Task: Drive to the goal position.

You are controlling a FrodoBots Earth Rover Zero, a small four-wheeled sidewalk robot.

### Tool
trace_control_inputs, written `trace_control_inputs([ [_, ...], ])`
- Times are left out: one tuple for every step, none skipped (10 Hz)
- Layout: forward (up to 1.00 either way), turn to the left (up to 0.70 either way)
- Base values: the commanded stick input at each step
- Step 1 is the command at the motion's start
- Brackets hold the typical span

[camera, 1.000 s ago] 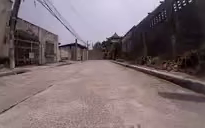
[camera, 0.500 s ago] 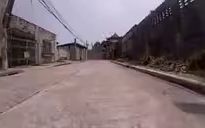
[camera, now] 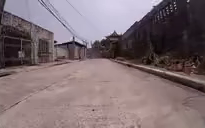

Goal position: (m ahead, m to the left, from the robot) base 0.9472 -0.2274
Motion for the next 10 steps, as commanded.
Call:
trace_control_inputs([
  [1.0,0.0],
  [1.0,0.0],
  [1.0,0.0],
  [1.0,0.0],
  [1.0,0.0],
  [1.0,0.0],
  [1.0,0.0],
  [1.0,0.0],
  [1.0,0.0],
  [1.0,0.0],
])
